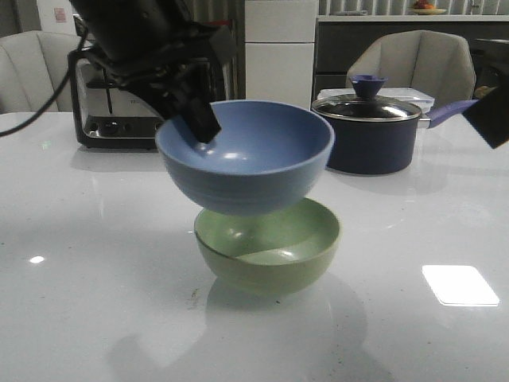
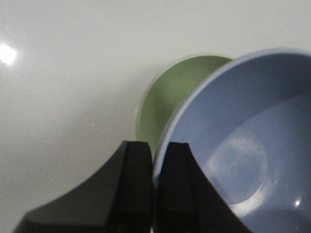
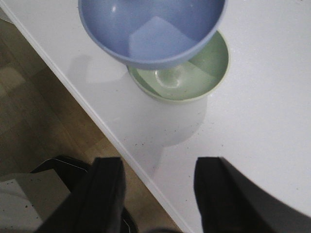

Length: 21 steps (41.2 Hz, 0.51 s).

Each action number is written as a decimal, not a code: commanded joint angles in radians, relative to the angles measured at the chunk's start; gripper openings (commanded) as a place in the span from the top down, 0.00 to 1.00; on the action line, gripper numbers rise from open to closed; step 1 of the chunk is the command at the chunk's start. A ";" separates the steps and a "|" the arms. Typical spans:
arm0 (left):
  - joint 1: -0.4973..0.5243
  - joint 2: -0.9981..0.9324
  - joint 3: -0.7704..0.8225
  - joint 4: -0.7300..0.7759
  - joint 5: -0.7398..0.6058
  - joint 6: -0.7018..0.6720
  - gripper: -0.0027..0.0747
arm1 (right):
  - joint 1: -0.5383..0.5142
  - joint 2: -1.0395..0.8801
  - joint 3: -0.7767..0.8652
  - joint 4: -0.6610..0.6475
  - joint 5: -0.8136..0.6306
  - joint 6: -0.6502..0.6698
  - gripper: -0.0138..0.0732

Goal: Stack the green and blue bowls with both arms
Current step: 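Lower the blue bowl into the green bowl with the left gripper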

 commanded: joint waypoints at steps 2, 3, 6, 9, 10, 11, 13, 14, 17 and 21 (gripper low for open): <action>-0.023 -0.003 -0.035 -0.032 -0.084 -0.001 0.84 | 0.000 -0.012 -0.025 0.007 -0.045 -0.002 0.33; -0.023 0.002 -0.035 -0.039 -0.093 -0.001 0.84 | 0.000 -0.012 -0.025 0.007 -0.043 -0.002 0.33; -0.023 0.023 -0.038 -0.056 -0.127 -0.003 0.84 | 0.000 -0.012 -0.025 0.007 -0.037 -0.002 0.33; -0.021 0.042 -0.038 -0.058 -0.161 -0.003 0.84 | 0.000 -0.012 -0.025 0.007 -0.027 -0.002 0.33; -0.021 0.051 -0.038 -0.058 -0.167 -0.003 0.84 | 0.000 -0.012 -0.025 0.007 -0.025 -0.002 0.33; -0.021 0.057 -0.038 -0.058 -0.170 -0.003 0.84 | 0.000 -0.012 -0.025 0.007 -0.024 -0.002 0.33; -0.021 0.075 -0.038 -0.056 -0.170 -0.003 0.84 | 0.000 -0.012 -0.025 0.007 -0.020 -0.002 0.33; -0.021 0.082 -0.038 -0.056 -0.170 -0.003 0.84 | 0.000 -0.012 -0.025 0.007 -0.020 -0.002 0.33; -0.021 0.101 -0.038 -0.056 -0.180 -0.003 0.84 | 0.000 -0.012 -0.025 0.007 -0.020 -0.002 0.33; -0.021 0.124 -0.038 -0.054 -0.197 -0.003 0.84 | 0.000 -0.012 -0.025 0.007 -0.020 -0.002 0.33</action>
